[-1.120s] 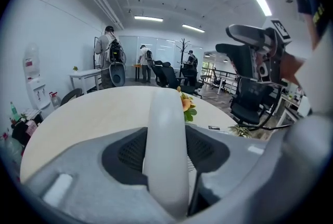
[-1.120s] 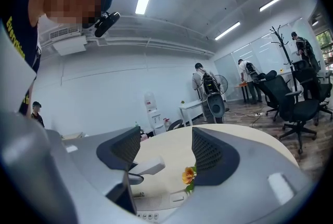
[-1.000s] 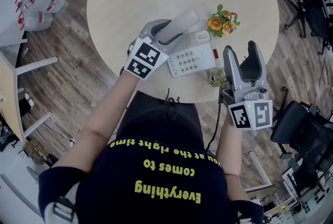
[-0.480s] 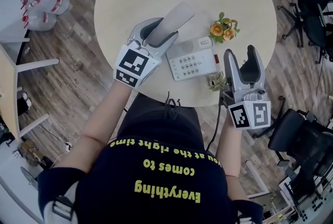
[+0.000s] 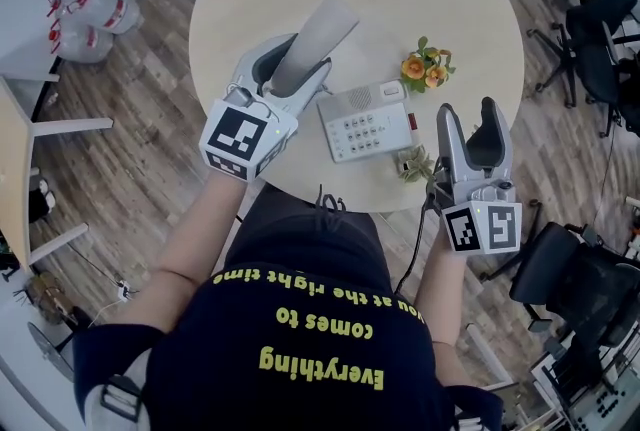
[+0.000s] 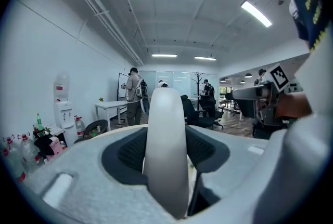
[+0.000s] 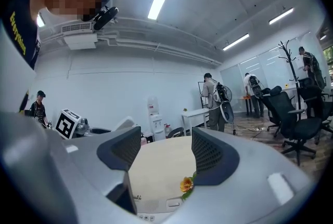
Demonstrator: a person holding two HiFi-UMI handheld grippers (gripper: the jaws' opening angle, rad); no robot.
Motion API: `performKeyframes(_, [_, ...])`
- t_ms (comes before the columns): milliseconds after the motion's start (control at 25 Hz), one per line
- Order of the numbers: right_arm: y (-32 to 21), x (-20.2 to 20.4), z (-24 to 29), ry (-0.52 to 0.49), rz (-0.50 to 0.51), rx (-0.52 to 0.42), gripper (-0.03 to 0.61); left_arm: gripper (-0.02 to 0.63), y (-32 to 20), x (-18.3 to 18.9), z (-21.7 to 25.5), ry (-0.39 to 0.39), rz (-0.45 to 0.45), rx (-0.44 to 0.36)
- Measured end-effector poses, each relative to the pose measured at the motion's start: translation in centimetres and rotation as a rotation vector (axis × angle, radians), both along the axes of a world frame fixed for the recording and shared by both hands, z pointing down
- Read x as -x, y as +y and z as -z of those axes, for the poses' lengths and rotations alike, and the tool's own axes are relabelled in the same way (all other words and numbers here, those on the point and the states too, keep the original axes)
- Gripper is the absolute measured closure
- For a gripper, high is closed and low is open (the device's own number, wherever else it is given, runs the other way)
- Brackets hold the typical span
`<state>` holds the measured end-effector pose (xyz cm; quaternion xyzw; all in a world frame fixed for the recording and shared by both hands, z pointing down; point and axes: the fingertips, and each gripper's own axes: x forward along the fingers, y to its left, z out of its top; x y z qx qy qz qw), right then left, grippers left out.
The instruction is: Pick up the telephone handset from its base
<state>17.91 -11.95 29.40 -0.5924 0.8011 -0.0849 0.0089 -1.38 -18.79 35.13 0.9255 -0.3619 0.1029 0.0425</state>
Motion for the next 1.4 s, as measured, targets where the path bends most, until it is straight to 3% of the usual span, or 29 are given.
performKeyframes(200, [0.7, -0.2, 1.3, 0.015, -0.004, -0.031, 0.291, 0.394, 0.4, 0.9, 2.1, 0.05, 0.034, -0.03])
performKeyframes(560, [1.6, -1.0, 3.6, 0.025, -0.029, -0.105, 0.418, 0.394, 1.1, 2.1, 6.6, 0.129, 0.068, -0.109])
performKeyframes(880, [1.8, -1.3, 4.8, 0.036, -0.052, -0.137, 0.458, 0.394, 2.0, 3.0, 9.9, 0.181, 0.065, -0.169])
performKeyframes(1400, [2.2, -0.8, 5.7, 0.057, -0.052, -0.163, 0.559, 0.394, 2.0, 4.6, 11.1, 0.222, 0.096, -0.192])
